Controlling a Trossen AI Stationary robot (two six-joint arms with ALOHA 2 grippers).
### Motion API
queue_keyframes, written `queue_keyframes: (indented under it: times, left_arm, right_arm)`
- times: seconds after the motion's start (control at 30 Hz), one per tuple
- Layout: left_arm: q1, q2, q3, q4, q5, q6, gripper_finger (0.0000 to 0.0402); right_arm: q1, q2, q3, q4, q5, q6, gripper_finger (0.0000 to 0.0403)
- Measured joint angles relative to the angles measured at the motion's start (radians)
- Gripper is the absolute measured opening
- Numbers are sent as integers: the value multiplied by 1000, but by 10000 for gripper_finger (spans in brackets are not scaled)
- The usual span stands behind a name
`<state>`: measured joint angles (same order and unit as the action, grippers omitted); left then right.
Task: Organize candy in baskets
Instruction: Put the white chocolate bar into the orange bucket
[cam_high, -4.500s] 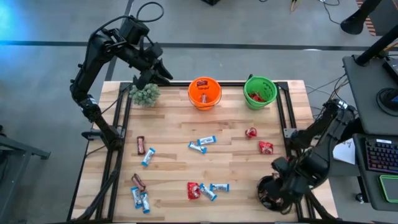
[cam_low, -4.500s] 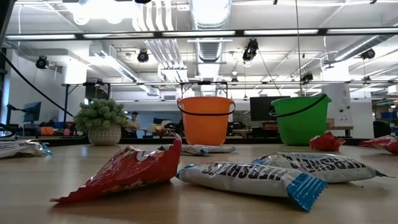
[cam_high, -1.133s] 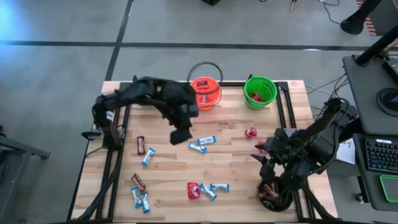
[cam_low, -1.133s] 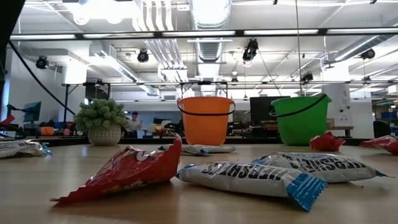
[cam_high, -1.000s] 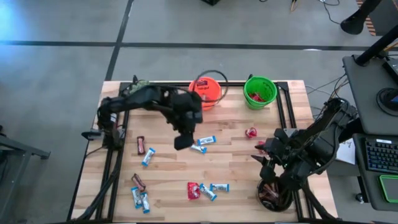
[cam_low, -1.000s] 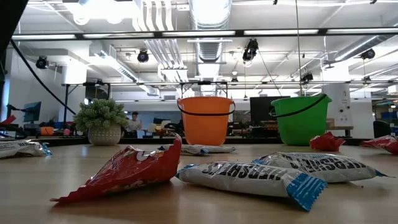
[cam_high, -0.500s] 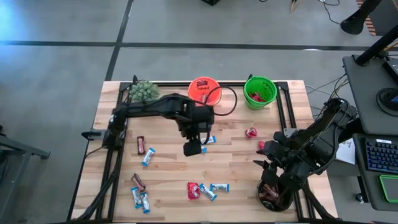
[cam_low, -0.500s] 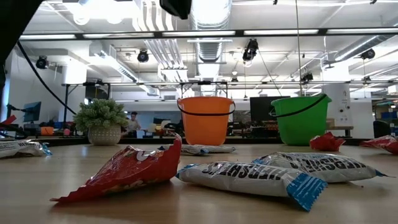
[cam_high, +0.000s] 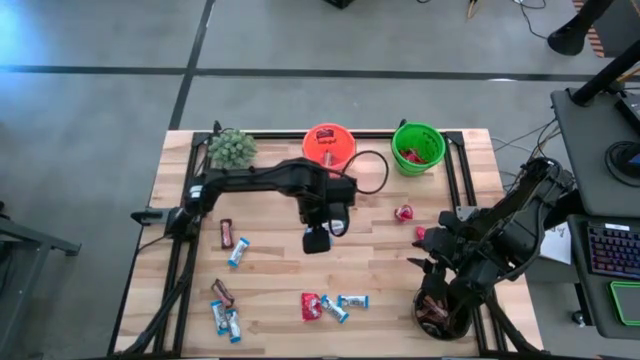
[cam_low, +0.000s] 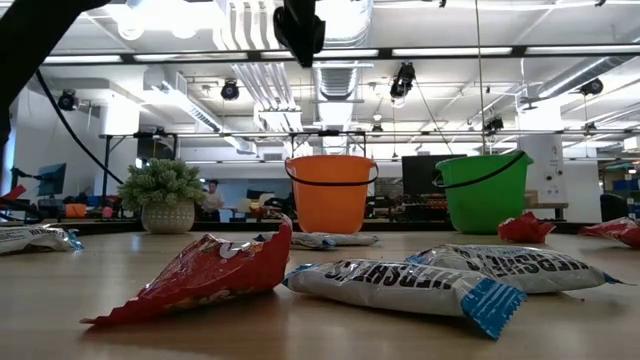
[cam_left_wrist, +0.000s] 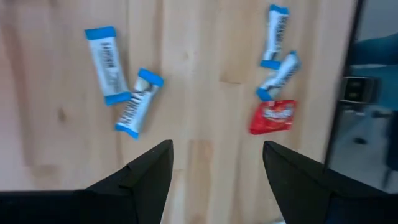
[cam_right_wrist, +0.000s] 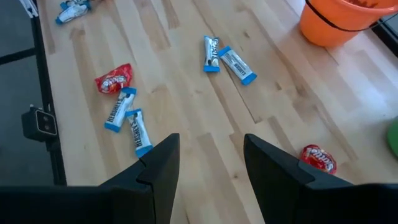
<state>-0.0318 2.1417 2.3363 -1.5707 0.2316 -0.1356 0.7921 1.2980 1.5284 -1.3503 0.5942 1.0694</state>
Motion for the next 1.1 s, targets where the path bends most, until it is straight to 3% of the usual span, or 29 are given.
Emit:
queue_keyframes:
  times: [0.3, 0.67, 1.1]
  left_arm:
    - [-21, 19, 0, 48, -27, 7, 231]
    - [-131, 25, -2, 149, -117, -93, 231]
    - [-252, 148, -3, 252, -144, -124, 231]
  right_arm:
    - [0, 0, 0, -6, 0, -34, 169]
    - [0, 0, -1, -5, 0, -34, 169]
    - [0, 0, -1, -2, 0, -33, 169]
